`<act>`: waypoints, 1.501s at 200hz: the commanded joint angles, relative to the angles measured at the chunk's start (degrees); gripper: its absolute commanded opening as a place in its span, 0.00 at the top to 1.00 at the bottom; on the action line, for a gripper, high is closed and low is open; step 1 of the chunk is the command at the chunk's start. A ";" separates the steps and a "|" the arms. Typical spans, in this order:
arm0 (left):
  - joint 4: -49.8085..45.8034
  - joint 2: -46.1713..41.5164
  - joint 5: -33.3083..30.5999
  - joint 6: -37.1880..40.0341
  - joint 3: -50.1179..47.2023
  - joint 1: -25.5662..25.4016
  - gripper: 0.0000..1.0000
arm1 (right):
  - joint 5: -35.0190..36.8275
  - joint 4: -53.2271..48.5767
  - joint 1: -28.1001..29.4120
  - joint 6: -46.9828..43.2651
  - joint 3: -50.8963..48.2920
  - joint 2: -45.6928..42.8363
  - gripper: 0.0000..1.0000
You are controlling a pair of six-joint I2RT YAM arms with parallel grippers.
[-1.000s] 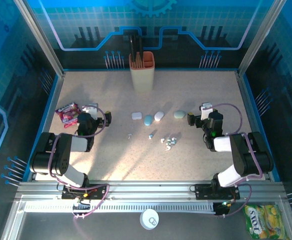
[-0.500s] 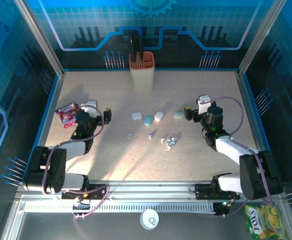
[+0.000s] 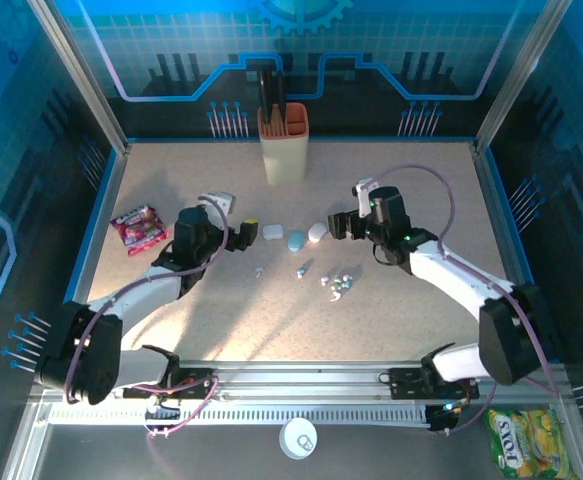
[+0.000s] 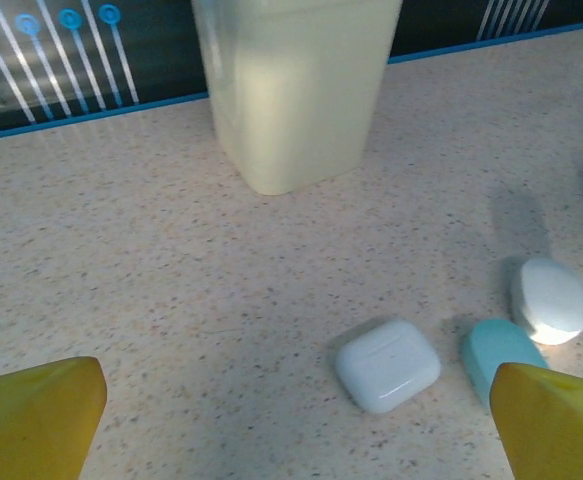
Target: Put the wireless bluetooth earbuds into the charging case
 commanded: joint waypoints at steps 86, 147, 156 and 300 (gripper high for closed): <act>-27.84 18.76 -4.82 -8.43 24.37 -2.85 0.01 | 0.20 -7.47 4.92 10.78 6.21 9.69 0.00; -48.96 30.84 -8.53 -33.59 41.31 -5.42 0.01 | -0.49 -7.40 4.93 10.59 5.69 9.10 0.00; -49.23 31.32 -8.28 -38.66 41.42 -5.46 0.01 | -0.70 -7.38 4.94 10.43 5.76 9.17 0.00; -47.02 20.43 -15.23 -49.80 29.36 -1.34 0.01 | 15.79 -28.38 16.63 11.74 35.57 32.91 0.32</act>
